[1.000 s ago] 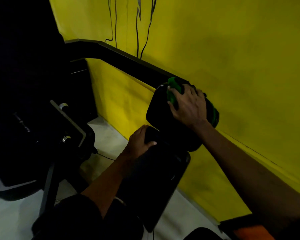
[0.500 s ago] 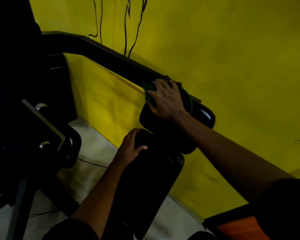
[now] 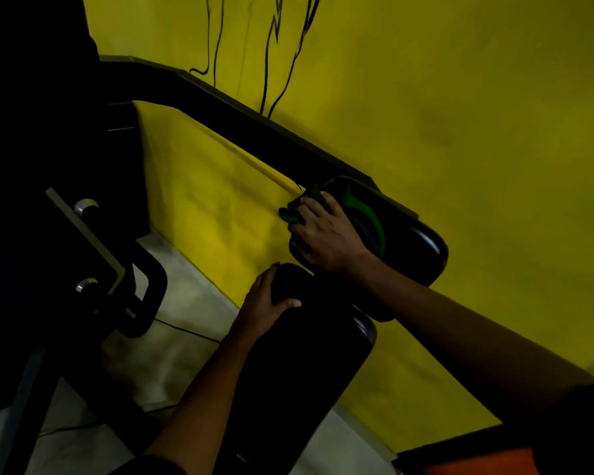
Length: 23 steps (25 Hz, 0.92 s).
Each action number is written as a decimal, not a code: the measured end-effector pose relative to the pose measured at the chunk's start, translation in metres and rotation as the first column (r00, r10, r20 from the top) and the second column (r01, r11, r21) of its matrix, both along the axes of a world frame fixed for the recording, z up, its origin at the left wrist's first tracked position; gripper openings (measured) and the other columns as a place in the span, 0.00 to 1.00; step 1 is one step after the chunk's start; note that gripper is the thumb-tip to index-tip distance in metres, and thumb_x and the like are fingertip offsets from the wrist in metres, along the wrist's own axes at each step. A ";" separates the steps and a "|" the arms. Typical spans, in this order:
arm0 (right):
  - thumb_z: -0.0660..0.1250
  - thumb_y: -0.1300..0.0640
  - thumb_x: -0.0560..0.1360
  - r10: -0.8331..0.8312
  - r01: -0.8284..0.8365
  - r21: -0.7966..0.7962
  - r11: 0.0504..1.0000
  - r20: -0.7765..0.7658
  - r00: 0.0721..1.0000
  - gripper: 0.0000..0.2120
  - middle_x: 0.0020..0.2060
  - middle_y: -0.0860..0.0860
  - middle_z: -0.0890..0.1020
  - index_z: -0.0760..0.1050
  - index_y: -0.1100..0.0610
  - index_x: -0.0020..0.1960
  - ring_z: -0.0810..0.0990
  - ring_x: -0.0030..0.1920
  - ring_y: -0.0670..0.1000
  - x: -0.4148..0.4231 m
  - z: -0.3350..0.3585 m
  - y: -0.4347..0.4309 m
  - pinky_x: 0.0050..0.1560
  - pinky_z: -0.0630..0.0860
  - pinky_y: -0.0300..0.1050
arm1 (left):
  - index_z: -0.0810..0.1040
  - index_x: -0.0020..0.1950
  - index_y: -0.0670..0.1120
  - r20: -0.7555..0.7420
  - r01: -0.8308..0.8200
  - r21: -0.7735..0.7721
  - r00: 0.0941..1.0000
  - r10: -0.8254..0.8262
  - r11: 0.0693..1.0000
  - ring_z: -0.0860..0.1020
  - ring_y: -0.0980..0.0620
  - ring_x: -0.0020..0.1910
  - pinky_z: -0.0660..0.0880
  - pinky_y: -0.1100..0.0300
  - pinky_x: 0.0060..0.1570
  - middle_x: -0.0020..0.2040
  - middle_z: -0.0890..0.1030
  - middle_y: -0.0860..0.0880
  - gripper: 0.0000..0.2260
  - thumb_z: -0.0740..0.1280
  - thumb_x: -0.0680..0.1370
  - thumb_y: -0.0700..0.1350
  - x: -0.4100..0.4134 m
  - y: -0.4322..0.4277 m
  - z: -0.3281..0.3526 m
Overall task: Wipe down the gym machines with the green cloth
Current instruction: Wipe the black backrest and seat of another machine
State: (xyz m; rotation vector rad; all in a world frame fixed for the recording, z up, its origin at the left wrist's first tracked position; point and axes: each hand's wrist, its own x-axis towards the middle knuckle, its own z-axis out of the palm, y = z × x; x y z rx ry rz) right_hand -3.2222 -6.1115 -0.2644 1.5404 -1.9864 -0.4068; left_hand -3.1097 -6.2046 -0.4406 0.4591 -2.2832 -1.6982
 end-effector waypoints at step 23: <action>0.64 0.51 0.71 0.073 -0.065 0.189 0.980 -0.039 0.997 0.10 0.63 0.52 0.80 0.84 0.50 0.44 0.75 0.68 0.56 0.022 -0.042 0.053 0.72 0.56 0.57 | 0.59 0.78 0.46 0.070 -0.004 0.131 0.998 -0.006 0.991 0.67 0.45 0.72 0.69 0.51 0.67 0.74 0.65 0.45 0.42 0.76 0.71 0.57 0.004 -0.006 -0.012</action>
